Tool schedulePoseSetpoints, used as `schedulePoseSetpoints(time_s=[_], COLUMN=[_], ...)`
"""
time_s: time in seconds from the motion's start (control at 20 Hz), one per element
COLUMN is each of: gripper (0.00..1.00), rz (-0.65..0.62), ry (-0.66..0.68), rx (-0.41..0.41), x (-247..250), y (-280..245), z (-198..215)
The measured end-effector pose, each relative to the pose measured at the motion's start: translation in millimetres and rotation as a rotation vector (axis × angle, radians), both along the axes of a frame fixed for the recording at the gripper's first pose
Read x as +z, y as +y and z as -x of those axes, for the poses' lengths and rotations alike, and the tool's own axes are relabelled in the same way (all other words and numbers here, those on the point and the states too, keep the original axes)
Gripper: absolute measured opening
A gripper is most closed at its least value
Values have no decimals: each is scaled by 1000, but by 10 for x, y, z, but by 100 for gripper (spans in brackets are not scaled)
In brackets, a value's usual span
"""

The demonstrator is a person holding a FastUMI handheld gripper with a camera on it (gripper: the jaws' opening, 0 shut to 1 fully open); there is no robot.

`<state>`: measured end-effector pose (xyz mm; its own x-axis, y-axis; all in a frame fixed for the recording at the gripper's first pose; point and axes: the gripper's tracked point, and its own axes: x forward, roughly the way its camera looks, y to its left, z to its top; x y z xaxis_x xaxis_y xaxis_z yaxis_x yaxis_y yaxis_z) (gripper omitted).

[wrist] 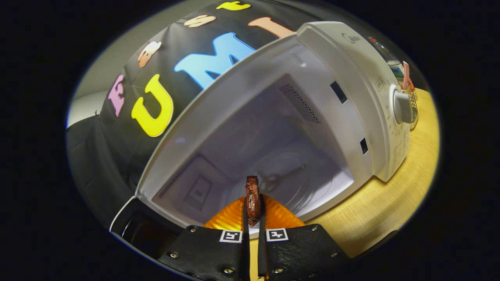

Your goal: Open the microwave, put the food inside, and close the microwave door.

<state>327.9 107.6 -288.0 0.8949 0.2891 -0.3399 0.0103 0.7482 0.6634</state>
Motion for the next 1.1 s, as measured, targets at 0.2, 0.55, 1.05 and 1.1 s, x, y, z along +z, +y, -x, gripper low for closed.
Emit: schedulePoseSetpoints(time_s=[0.2, 0.55, 1.05, 1.1], gripper=[12, 99, 95, 96], rz=[26, 479, 974, 946], ry=[5, 10, -230, -227], rx=[-26, -67, 60, 60], x=[-52, -255, 307, 364], y=[-45, -362, -272, -286], z=[-177, -318, 69, 161])
